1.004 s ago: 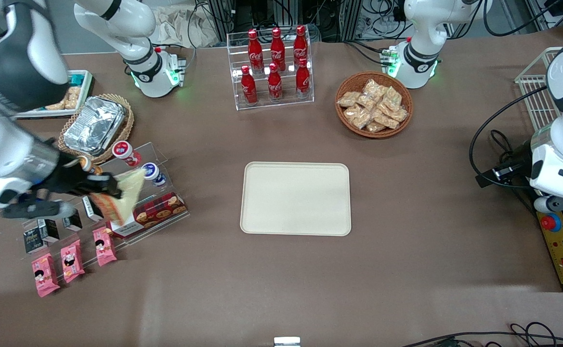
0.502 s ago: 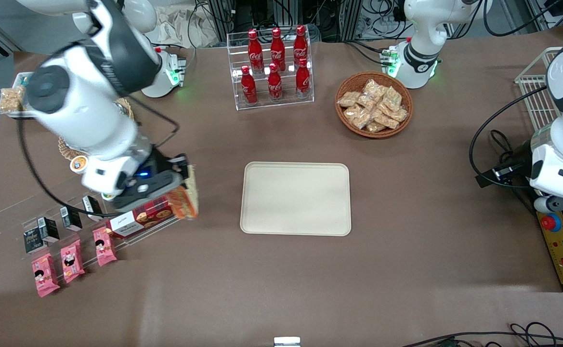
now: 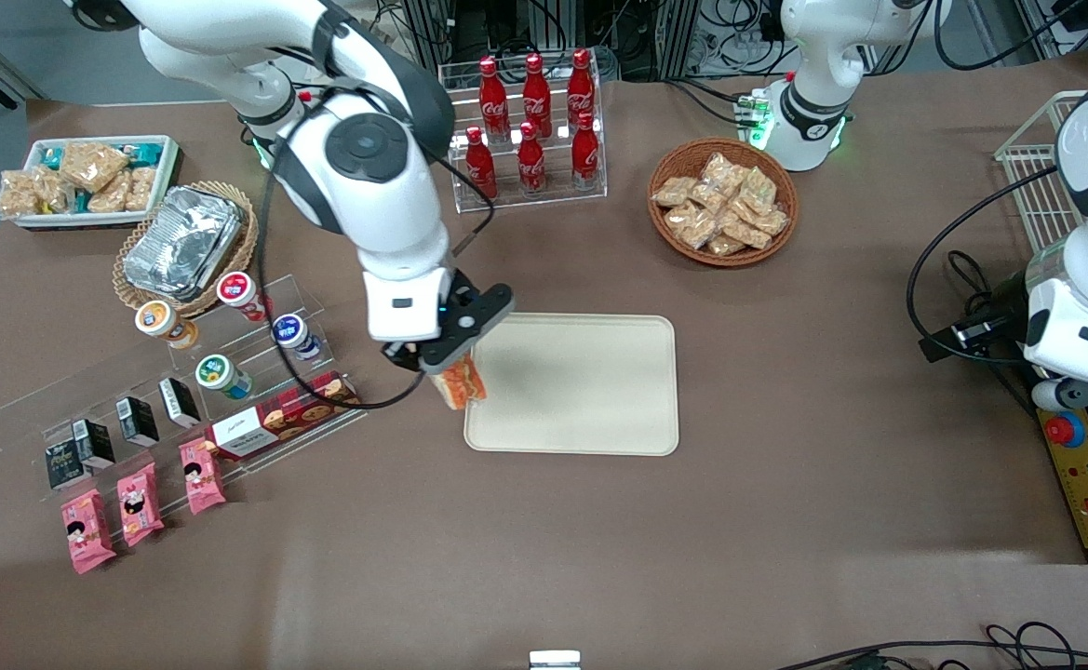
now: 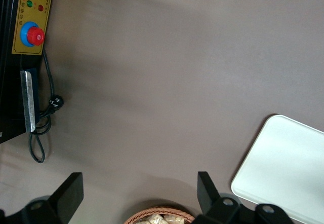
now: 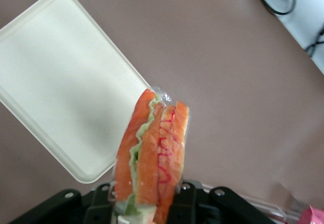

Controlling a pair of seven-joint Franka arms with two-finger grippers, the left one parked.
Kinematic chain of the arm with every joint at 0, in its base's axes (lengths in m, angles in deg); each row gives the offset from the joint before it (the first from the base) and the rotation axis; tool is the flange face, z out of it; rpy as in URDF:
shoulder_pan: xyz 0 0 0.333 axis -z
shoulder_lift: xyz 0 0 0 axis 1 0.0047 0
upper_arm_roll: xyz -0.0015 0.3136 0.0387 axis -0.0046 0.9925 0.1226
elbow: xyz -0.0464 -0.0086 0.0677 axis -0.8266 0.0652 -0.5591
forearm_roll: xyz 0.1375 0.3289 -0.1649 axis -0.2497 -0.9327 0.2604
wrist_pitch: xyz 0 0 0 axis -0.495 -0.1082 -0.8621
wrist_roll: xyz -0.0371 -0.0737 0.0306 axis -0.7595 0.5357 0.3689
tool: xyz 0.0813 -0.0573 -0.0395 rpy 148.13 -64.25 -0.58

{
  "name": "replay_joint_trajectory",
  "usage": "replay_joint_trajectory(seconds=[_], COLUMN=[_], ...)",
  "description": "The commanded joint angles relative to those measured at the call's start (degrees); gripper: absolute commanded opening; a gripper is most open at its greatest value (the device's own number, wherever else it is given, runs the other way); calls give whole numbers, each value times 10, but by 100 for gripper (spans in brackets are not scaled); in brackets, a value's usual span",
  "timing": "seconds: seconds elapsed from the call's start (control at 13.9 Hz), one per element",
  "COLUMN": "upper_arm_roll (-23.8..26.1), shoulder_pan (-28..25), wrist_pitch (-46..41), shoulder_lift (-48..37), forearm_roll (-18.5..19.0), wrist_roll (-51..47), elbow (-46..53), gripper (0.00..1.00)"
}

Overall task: Place sandwich on tray
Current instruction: 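Carry the sandwich over the cream tray with the right gripper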

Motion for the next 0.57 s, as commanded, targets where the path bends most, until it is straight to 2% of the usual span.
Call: replay_joint_trajectory(seconds=[0.0,0.22,0.36,0.5], upper_arm_roll=[-4,-23,-64,-81], shoulder_pan=[-9,-49,-80,-99], wrist_pitch=[39,75,97,115], shoulder_lift=[37,63,76,90], forearm_roll=[21,58,56,57], wrist_roll=[28,20,20,19], elbow=[14,14,14,15], gripper=[38,38,38,38])
